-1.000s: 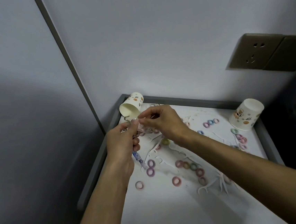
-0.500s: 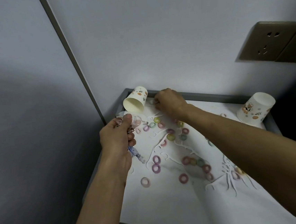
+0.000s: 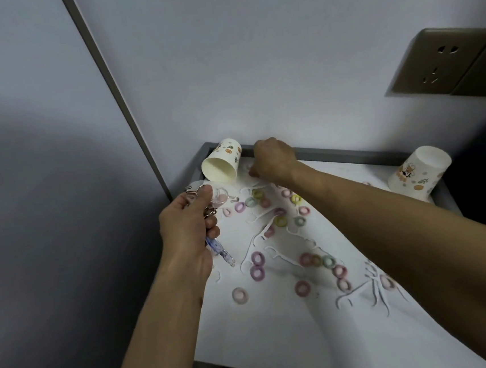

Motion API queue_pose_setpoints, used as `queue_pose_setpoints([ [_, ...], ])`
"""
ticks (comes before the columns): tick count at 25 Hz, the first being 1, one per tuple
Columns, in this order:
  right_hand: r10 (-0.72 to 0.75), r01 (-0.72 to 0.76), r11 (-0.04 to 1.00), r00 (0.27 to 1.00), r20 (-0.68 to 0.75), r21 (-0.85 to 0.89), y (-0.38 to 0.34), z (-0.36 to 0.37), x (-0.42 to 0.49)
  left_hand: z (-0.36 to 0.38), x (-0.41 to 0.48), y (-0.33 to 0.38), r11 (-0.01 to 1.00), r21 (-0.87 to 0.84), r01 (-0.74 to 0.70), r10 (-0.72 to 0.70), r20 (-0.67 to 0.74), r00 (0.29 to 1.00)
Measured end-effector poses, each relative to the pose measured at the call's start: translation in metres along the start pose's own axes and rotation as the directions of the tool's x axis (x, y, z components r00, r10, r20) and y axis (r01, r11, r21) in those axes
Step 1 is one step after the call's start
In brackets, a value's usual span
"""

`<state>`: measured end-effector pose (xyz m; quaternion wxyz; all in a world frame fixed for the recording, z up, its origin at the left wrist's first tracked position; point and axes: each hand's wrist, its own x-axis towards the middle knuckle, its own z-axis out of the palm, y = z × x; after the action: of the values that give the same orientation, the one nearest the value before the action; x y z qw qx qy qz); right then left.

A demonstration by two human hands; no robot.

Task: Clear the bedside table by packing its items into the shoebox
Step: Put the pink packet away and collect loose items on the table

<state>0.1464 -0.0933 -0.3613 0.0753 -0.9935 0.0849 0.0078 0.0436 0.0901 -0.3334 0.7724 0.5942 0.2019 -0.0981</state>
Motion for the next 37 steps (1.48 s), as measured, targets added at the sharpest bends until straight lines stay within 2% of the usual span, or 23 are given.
queue_pose_setpoints([
  [3, -0.021, 0.021, 0.999, 1.0, -0.015, -0.027, -0.007, 0.004, -0.001, -0.004, 0.003, 0.002, 1.0, 0.014, -0.005, 0.006, -0.02, 1.0],
  [12, 0.1, -0.126, 0.972, 0.986, 0.134, 0.2, 0.003, -0.003, 0.0, -0.001, 0.004, -0.001, 1.0, 0.025, -0.011, 0.011, -0.003, 1.0],
  [17, 0.205, -0.267, 0.859, 0.961, 0.184, 0.437, 0.028, -0.038, -0.029, 0.011, -0.003, -0.006, 0.997, 0.08, -0.007, -0.002, 0.118, 0.993],
  [20, 0.183, -0.294, 0.675, 0.955, 0.232, 0.677, 0.051, -0.077, -0.082, 0.025, -0.022, -0.008, 0.994, 0.11, -0.004, -0.024, 0.251, 0.968],
  [23, 0.086, -0.28, 0.549, 0.956, 0.281, 0.787, 0.078, -0.115, -0.163, 0.048, -0.061, -0.012, 0.991, 0.133, 0.017, -0.068, 0.393, 0.917],
  [26, 0.123, -0.305, 0.531, 0.951, 0.284, 0.79, 0.105, -0.142, -0.236, 0.074, -0.111, -0.011, 0.986, 0.165, 0.003, -0.089, 0.518, 0.851],
  [32, 0.229, -0.26, 0.3, 0.954, 0.195, 0.918, 0.172, -0.208, -0.381, 0.152, -0.25, -0.018, 0.954, 0.278, -0.114, -0.151, 0.771, 0.618],
  [35, 0.354, -0.282, 0.308, 0.921, 0.165, 0.909, 0.21, -0.238, -0.438, 0.195, -0.306, -0.031, 0.942, 0.3, -0.148, -0.182, 0.831, 0.525],
  [37, 0.381, -0.294, 0.318, 0.91, 0.162, 0.901, 0.242, -0.252, -0.474, 0.227, -0.343, -0.043, 0.935, 0.315, -0.161, -0.21, 0.86, 0.466],
])
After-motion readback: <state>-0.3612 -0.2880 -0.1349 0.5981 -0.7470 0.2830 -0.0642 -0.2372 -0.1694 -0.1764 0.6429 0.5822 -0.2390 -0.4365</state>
